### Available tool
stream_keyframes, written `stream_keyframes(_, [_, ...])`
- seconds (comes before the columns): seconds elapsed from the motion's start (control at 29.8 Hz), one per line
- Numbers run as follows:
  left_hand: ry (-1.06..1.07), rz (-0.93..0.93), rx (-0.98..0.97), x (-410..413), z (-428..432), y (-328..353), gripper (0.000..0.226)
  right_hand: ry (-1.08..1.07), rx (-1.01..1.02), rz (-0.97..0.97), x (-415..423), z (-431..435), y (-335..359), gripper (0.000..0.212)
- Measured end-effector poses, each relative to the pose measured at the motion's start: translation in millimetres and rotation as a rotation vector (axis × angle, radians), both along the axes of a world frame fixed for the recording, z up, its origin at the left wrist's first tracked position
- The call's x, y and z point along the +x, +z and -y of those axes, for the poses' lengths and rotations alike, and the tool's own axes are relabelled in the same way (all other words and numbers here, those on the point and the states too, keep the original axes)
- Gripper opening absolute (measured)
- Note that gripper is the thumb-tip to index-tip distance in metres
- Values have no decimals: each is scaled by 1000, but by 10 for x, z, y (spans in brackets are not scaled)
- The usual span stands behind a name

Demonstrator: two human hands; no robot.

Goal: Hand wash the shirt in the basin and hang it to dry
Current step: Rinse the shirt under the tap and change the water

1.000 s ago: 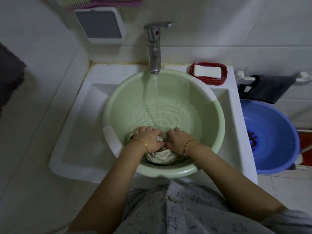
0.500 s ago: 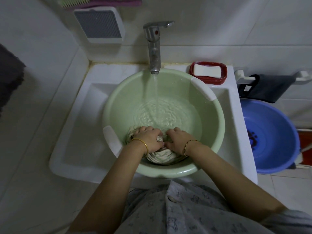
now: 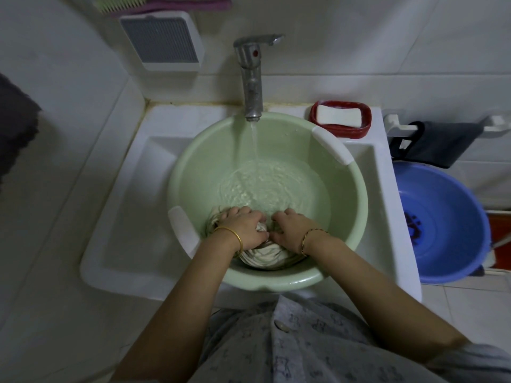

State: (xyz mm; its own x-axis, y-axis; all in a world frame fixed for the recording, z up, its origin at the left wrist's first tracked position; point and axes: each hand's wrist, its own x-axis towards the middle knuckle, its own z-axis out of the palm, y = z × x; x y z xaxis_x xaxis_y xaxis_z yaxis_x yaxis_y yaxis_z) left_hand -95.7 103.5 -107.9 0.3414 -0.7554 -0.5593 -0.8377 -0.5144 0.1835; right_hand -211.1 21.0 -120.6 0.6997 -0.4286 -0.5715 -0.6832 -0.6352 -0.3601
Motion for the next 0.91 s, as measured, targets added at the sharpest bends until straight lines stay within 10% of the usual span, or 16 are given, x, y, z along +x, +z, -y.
stream_keyframes(0.91, [-6,2,4,-6,-10,19,51,-1,-4,1,-2,3,-11,48])
